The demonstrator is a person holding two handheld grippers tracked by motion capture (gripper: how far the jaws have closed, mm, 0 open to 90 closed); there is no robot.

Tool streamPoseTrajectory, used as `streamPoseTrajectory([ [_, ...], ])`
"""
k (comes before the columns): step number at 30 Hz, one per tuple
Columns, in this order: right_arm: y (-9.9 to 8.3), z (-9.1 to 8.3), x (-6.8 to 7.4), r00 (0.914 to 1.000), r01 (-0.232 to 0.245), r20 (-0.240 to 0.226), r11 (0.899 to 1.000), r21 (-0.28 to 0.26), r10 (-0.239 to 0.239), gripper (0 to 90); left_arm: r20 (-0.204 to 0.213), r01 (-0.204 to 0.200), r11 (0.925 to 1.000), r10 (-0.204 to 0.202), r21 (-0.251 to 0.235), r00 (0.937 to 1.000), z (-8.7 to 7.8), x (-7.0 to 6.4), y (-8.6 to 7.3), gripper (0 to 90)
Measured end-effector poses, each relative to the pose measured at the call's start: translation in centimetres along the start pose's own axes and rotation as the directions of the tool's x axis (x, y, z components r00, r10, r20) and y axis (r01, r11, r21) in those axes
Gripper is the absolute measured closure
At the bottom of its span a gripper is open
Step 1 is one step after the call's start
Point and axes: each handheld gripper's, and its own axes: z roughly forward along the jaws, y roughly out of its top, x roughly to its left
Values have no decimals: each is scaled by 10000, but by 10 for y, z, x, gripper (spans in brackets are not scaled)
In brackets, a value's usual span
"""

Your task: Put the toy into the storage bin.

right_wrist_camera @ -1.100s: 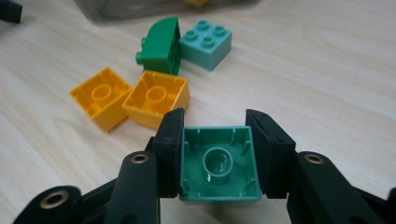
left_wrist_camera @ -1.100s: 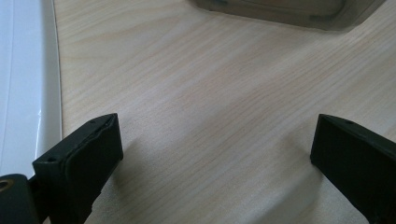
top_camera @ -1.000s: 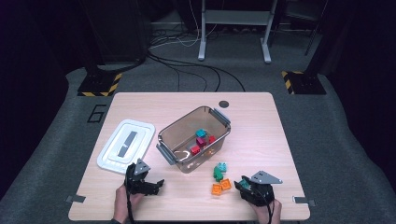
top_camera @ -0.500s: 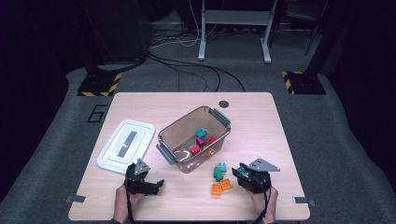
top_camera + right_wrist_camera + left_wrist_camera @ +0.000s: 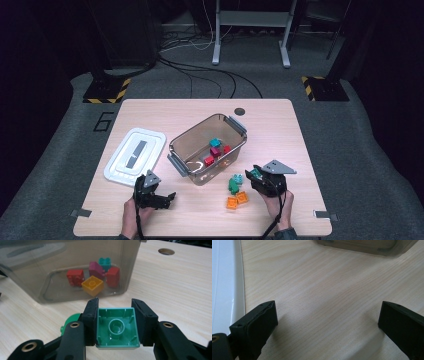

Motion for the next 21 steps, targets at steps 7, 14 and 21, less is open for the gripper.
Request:
streamPoseTrajectory([
  [7, 12, 4, 0, 10000, 57, 0, 9997, -234, -57, 583, 3, -3, 10000, 3, 1, 10000, 0, 0, 0, 22],
  [14, 23, 3, -3, 10000, 43, 43, 9988, -478, -41, 583, 3, 1, 10000, -1, 0, 10000, 0, 0, 0, 22],
  [21, 38, -1, -7, 9999, 47, 139, 9975, -704, -38, 583, 4, 0, 10000, 0, 0, 10000, 0, 0, 0, 22],
])
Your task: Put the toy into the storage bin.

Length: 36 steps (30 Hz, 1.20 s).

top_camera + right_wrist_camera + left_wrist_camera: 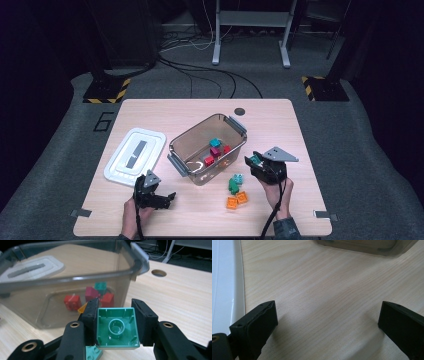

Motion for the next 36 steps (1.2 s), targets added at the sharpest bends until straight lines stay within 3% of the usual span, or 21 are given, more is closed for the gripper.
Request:
streamPoseTrajectory([
  [18, 41, -9, -11, 9996, 101, 280, 9978, -654, -83, 583, 22, -7, 10000, 7, 36, 10000, 0, 0, 0, 22],
  [36, 81, 10, -10, 9989, 461, 55, 9959, -784, -458, 583, 41, -75, 9999, 74, 81, 10000, 0, 1, 0, 22],
])
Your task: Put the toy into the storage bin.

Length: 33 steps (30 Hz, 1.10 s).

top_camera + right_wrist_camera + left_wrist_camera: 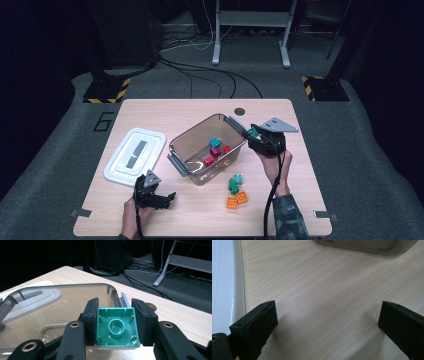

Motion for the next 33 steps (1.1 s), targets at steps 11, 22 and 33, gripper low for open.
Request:
streamPoseTrajectory([
  [11, 14, 23, 5, 9994, 228, -254, 9997, 6, -228, 583, -4, 58, 10000, -58, -47, 10000, 0, 0, 0, 22],
  [22, 14, 38, 3, 9987, 65, -508, 9999, -104, -70, 582, -6, 57, 10000, -57, -53, 10000, 0, 0, 0, 23],
  [33, 4, 58, 4, 9975, 78, -702, 9993, 373, -51, 578, -13, 59, 10000, -59, -56, 10000, 0, -1, 0, 23],
])
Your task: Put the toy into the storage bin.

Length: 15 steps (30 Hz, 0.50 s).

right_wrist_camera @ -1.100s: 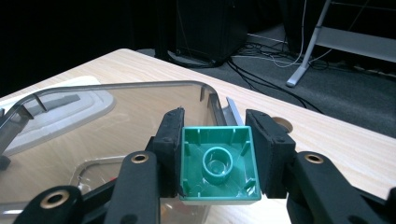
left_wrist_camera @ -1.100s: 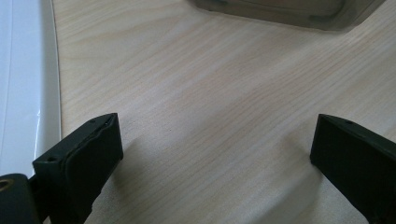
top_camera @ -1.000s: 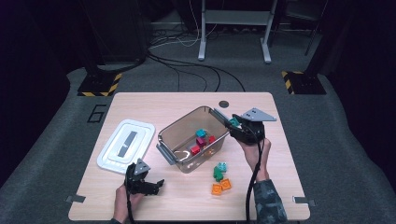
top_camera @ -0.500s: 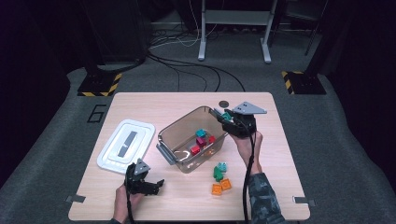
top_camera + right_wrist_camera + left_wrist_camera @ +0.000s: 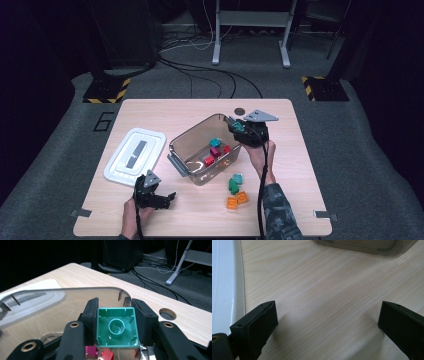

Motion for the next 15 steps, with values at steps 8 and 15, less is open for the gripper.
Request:
streamPoseTrajectory([
  [8, -2, 8, 3, 9998, 20, 196, 9990, 440, -29, 375, -11, 3, 10000, -3, -3, 10000, 0, 0, 0, 23],
  [15, -2, -8, 6, 9996, -165, 219, 9995, 258, 160, 156, -19, 26, 10000, -26, -6, 10000, 0, 0, 0, 24],
])
